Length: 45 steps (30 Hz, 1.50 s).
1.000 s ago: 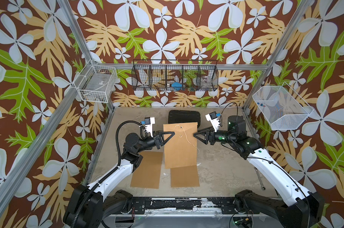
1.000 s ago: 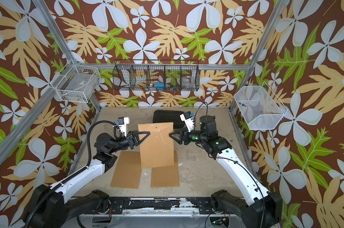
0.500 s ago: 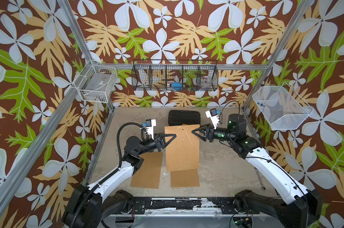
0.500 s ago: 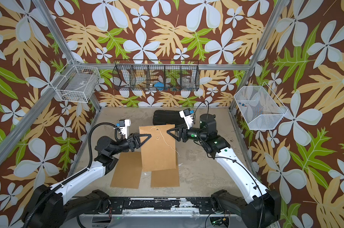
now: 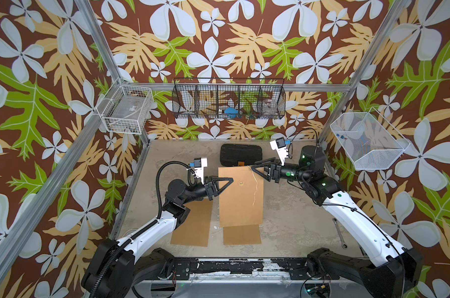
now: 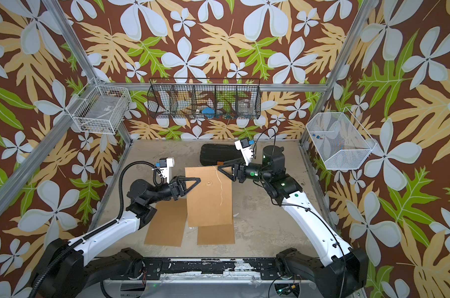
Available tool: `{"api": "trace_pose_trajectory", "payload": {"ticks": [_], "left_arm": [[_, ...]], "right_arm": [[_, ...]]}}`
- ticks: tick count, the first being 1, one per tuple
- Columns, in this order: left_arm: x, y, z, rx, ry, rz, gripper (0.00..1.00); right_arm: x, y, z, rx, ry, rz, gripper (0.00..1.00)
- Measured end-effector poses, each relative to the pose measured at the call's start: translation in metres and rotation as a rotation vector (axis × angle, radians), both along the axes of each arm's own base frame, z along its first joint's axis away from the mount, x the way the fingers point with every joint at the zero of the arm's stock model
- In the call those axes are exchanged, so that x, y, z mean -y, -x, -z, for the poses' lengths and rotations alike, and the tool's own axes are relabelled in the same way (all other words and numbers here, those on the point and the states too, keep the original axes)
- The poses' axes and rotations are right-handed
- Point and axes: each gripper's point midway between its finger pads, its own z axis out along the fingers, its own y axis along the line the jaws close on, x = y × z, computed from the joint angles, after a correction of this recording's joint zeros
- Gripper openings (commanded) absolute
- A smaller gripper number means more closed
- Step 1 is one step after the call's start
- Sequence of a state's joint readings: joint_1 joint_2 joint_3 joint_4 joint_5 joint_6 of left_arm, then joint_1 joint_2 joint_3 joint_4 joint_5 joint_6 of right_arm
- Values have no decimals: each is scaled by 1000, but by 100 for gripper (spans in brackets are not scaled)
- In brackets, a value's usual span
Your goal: Open the file bag
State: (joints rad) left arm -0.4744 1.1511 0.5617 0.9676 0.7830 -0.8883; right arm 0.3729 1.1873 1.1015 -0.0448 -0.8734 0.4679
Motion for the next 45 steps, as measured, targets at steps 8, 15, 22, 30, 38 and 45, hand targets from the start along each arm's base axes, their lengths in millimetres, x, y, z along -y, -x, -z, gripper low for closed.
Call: {"api": "trace_pose_trajectory", "payload": {"ticks": [8,15,22,30,38,45], "left_arm": [[1,-1,4,-8,-4,0,0],[0,-1,7,-11,-5,0,0],[0,0,7,-9,-4,0,0],[0,-1,7,-10,-2,-7,15],[0,-6,-14,18,28,-25,22],[4,-16,-22,27,33,-33,20]], "right_arm": [[-1,3,-4,8,-9,-16,44],[-1,2,-4,3,-10,-19,20],[-3,4,-3,-1,-13,-33,5],[-3,5,-5,4,-17,-41,0],[-3,11,-3,21,-4,-65,0],[-2,16,7,2,11,-74,0]]}}
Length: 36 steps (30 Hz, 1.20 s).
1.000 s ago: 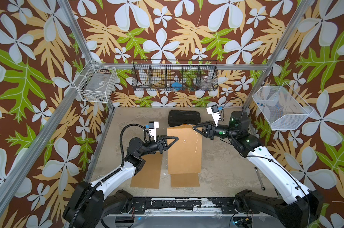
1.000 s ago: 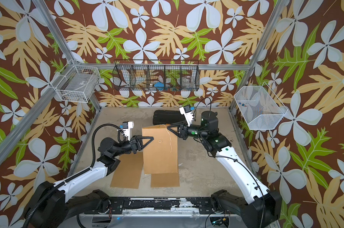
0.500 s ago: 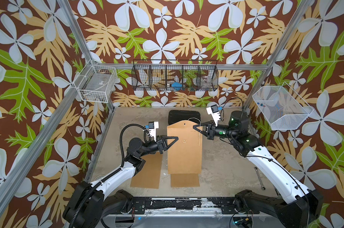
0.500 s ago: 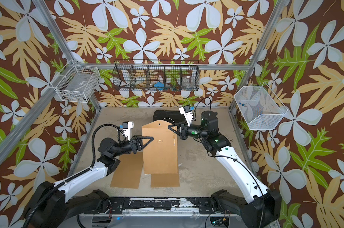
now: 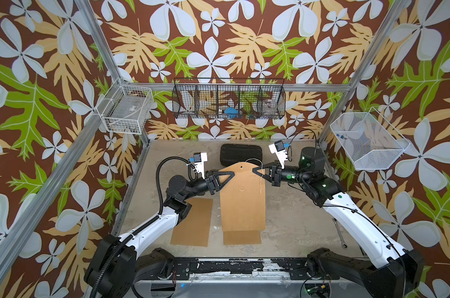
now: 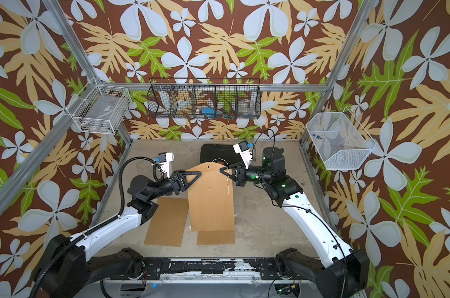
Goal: Open the file bag
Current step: Open the file bag, then place the file bag at the center of the board.
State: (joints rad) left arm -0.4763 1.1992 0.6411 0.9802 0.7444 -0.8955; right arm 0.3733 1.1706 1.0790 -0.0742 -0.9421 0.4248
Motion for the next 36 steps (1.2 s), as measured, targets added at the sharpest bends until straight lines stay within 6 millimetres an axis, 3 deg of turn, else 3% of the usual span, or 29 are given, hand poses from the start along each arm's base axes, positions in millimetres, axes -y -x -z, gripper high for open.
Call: {"api": "trace_pose_trajectory", "payload": {"ticks": [4,11,16,20,36], "left_arm": [[2,-4,1,-5,-1,1,0],[2,-4,1,-11,9,7,0],[1,-3,-1,-7,12,1,0],[0,-5,-5,7,11,-22,0],[-9,-24,0,-12,12,-91,0]], "right_arm": [[0,2,0,8,3,-3,0],[0,2,-1,11,4,-6,1],[2,4,2,10,12,-4,20],[5,9,10,-5,27,1,28],[14,29,38,-63,48,16,30]]}}
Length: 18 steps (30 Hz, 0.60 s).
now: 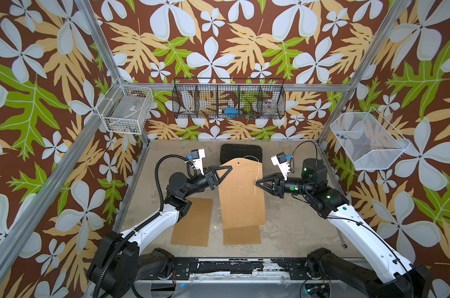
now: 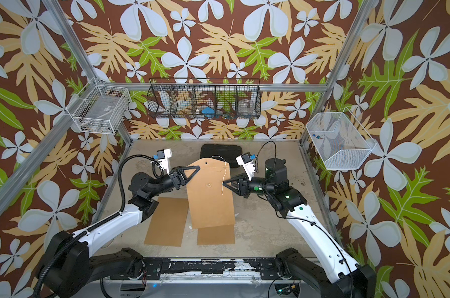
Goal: Open the file bag
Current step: Place the file bag at the center of the board.
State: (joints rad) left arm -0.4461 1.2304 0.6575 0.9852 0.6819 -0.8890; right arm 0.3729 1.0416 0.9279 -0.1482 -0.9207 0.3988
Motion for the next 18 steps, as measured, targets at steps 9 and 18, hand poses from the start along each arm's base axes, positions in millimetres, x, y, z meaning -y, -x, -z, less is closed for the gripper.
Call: {"api": "trace_pose_trajectory", "payload": {"ticks": [9,18], "left_arm": [[0,-3,3,-13,20,1,0],[0,-5,5,-28,29,10,1]], "right_arm": [[2,6,11,-32,4,3,7],[4,9,10,-33,5,8,0]]}}
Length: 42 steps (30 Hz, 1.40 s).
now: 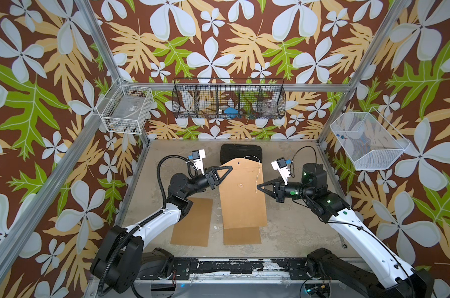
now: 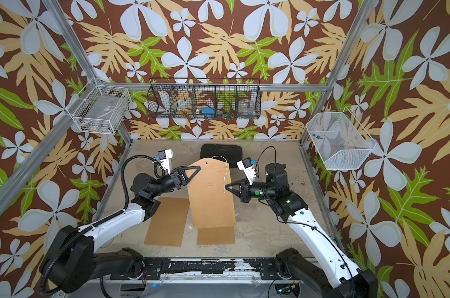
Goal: Open the file bag
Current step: Place the file bag at the center of the board.
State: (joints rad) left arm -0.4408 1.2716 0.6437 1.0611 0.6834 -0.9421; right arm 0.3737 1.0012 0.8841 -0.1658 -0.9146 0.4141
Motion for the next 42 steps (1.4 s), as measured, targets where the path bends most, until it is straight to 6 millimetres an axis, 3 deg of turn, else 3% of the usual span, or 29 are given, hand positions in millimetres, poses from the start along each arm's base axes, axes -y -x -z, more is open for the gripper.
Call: {"api": "trace_pose_trajectory", "payload": {"ticks": [6,10,14,18,25,38,42], "left_arm": [[-7,-3,1,-1,-5,1,14],[-28,-15,9,-27,-11,-70,32],[-48,-25,18,-57,-21,-130,39],[-63,-28,23,-78,-25,-171,39],[-68,-19,30,-97,-57,-188,39],[-77,2,31,-74,-137,-237,40],[-77,4,37,-80,-153,-240,41]], "right_arm": [[1,-1,-8,19,24,6,0],[6,-9,-12,34,71,51,0],[11,-12,-16,29,117,84,0],[21,-15,-19,24,182,140,0],[47,-23,-13,-4,337,277,0],[115,-38,36,-189,670,504,0],[124,-39,67,-281,729,498,0]]}}
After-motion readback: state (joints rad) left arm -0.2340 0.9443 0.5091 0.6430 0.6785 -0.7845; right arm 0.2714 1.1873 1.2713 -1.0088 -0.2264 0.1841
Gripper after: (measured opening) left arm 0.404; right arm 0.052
